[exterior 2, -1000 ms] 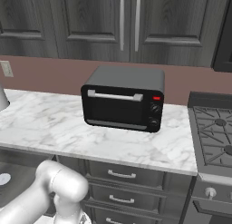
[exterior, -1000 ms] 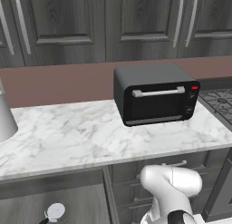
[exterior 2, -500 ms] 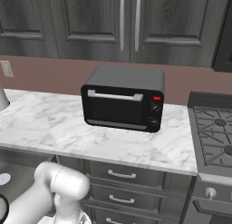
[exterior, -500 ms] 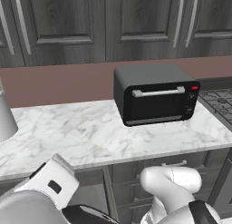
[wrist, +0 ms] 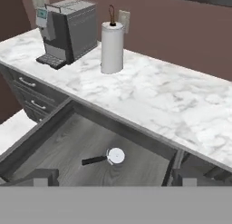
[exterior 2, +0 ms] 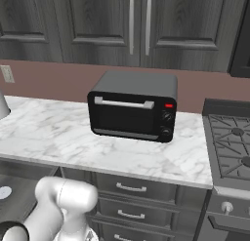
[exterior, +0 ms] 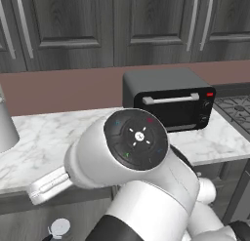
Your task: Take the pizza cutter from the drawer on the left and place it on the dining counter for cutting.
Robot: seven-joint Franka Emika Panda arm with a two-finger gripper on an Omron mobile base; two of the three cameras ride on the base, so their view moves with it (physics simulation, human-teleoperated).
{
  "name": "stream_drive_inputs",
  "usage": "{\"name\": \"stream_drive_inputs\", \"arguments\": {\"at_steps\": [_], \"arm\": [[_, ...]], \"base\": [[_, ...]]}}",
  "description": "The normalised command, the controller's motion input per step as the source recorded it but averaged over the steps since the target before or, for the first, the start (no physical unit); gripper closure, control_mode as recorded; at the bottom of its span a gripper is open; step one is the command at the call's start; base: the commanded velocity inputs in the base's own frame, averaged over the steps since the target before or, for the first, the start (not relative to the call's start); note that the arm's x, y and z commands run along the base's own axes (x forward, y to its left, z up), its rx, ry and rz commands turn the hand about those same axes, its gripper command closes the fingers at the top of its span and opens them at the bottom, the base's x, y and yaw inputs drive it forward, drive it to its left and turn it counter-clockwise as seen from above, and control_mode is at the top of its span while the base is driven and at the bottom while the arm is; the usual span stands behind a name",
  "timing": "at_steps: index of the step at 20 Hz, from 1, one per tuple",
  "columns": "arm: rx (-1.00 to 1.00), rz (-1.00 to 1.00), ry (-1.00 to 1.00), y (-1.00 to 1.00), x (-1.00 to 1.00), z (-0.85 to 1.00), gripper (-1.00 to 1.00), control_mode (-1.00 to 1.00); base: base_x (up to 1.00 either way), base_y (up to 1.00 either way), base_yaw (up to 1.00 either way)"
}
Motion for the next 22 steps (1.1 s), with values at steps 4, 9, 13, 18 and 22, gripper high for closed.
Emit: {"name": "stream_drive_inputs", "arguments": {"at_steps": [4,9,13,18,22], "arm": [[0.18,-0.13,0.09,-0.73,0.45,-0.60,-1.00,-1.00],[0.11,-0.16,0.17,-0.21,0.40,-0.48,-1.00,-1.00],[0.00,-0.21,0.28,0.05,0.35,-0.45,-1.00,-1.00],[0.00,-0.25,0.25,0.22,0.22,-0.37,-1.00,-1.00],[-0.04,-0.25,0.25,0.39,0.03,-0.38,-1.00,-1.00]], "base": [[0.00,0.00,0.00],[0.00,0.00,0.00],[0.00,0.00,0.00],[0.00,0.00,0.00],[0.00,0.00,0.00]]}}
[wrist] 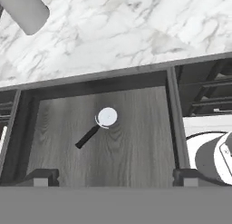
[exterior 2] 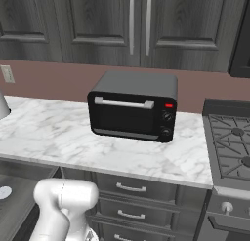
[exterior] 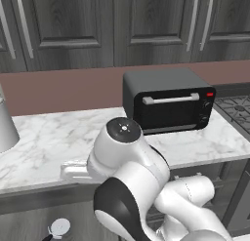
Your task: Take the pizza cutter from the drawer on the left and place it on the dining counter for cutting.
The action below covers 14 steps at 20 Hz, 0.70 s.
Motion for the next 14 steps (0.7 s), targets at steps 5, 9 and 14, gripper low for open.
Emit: {"name": "stream_drive_inputs", "arguments": {"at_steps": [5,9,14], "arm": [[-0.05,-0.17,0.26,0.47,0.00,-0.47,-1.00,-1.00],[0.00,-0.06,0.20,0.12,0.03,-0.25,-1.00,-1.00],[0.00,0.00,0.19,0.11,0.11,-0.21,-1.00,-1.00]], "base": [[0.00,0.00,0.00],[0.00,0.00,0.00],[0.00,0.00,0.00]]}}
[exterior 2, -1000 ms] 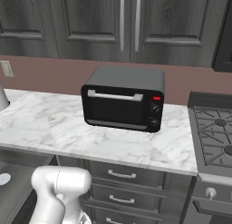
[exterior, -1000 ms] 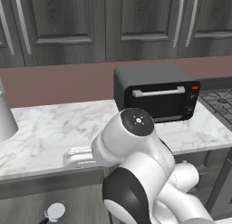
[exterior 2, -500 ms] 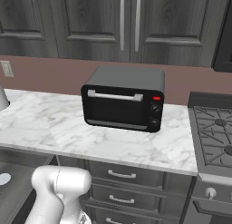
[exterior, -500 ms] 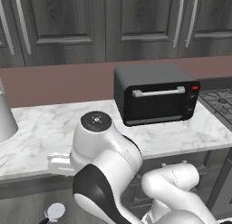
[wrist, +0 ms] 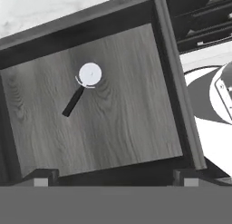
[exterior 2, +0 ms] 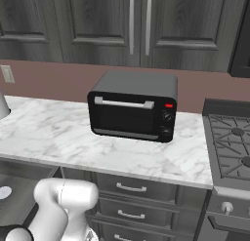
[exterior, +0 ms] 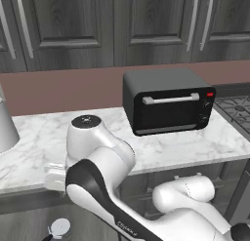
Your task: Take the pizza cutter from the drawer on the left and place it on the dining counter for cutting.
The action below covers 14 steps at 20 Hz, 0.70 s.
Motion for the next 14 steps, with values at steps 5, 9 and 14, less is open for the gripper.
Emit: {"name": "stream_drive_inputs", "arguments": {"at_steps": [5,9,14], "arm": [[-0.01,0.00,0.18,0.31,0.03,-0.33,-1.00,-1.00],[-0.03,0.00,0.08,0.44,0.00,-0.16,-1.00,-1.00],[-0.05,0.00,0.03,0.50,0.01,-0.09,-1.00,-1.00]], "base": [[0.00,0.00,0.00],[0.00,0.00,0.00],[0.00,0.00,0.00]]}}
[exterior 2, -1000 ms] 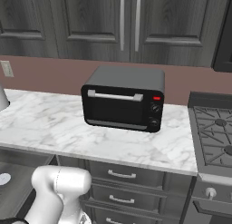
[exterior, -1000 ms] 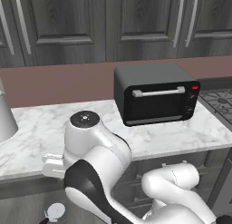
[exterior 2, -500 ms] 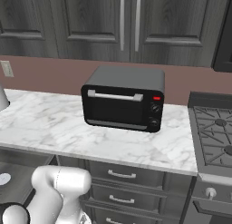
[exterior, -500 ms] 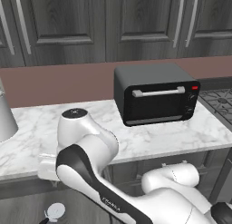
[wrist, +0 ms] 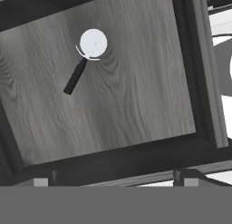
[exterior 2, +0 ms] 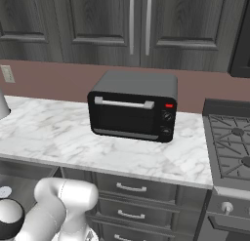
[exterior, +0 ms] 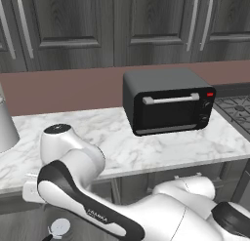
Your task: Take the pizza cutter from the drawer on the left and place it on the dining counter for cutting.
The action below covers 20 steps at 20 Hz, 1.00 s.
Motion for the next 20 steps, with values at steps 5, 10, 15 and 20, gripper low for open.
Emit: {"name": "stream_drive_inputs", "arguments": {"at_steps": [5,10,15,20], "arm": [[-0.04,0.00,0.00,0.30,0.00,-0.17,-1.00,-1.00],[-0.03,0.00,0.00,0.24,0.00,-0.22,-1.00,-1.00],[0.00,0.00,0.00,0.06,0.00,-0.09,-1.00,-1.00],[0.00,0.00,0.00,0.00,0.05,-0.05,-1.00,-1.00]], "base": [[0.00,0.00,0.00],[0.00,0.00,0.00],[0.00,0.00,0.00],[0.00,0.00,0.00]]}}
